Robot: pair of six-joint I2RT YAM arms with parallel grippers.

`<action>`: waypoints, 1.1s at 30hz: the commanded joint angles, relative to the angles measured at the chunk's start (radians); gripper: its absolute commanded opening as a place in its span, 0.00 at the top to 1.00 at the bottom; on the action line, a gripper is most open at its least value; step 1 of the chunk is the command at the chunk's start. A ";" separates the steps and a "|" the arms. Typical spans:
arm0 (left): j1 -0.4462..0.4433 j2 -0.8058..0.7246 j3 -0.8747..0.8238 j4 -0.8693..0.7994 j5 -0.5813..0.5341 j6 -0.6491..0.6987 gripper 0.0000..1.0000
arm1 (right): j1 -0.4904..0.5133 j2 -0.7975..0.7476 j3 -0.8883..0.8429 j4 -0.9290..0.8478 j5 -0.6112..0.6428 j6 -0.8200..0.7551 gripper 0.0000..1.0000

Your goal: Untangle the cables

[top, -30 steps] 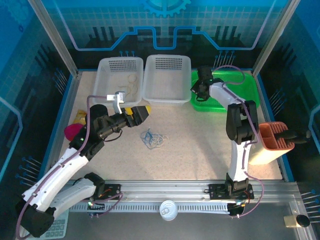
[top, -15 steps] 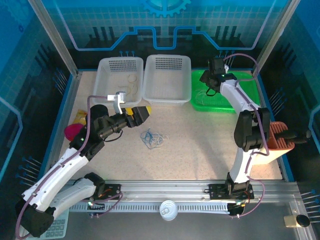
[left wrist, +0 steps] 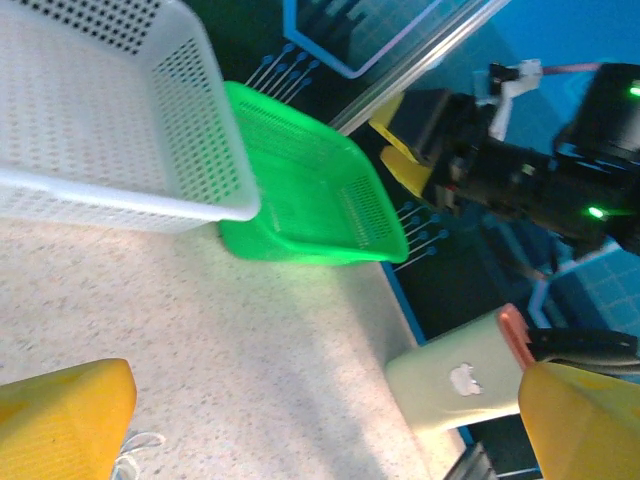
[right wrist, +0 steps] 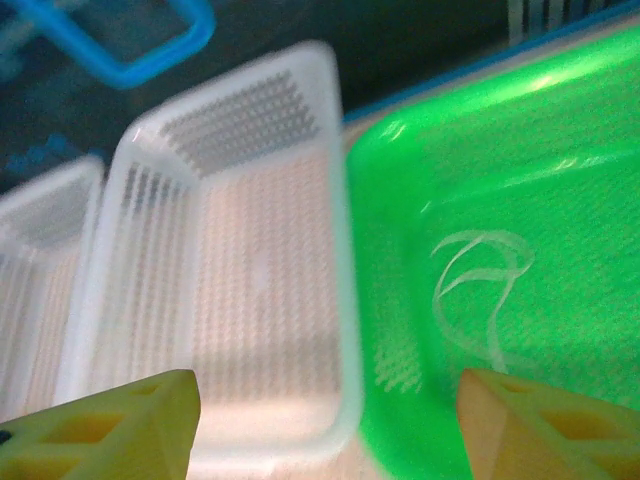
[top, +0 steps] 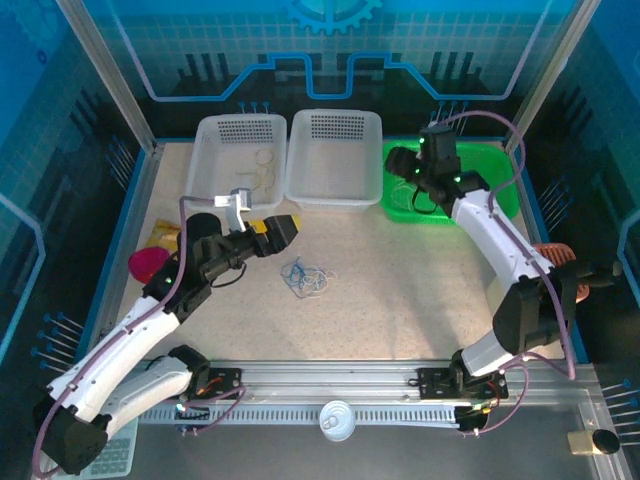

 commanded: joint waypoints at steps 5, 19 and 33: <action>-0.010 -0.016 -0.068 -0.070 -0.114 -0.024 0.01 | 0.200 -0.104 -0.295 0.065 -0.146 -0.032 0.33; -0.010 -0.010 -0.146 -0.078 -0.161 -0.067 0.01 | 0.458 0.042 -0.507 0.212 -0.237 -0.043 0.56; -0.009 0.001 -0.145 -0.052 -0.131 -0.077 0.01 | 0.454 0.145 -0.438 0.204 -0.202 -0.106 0.61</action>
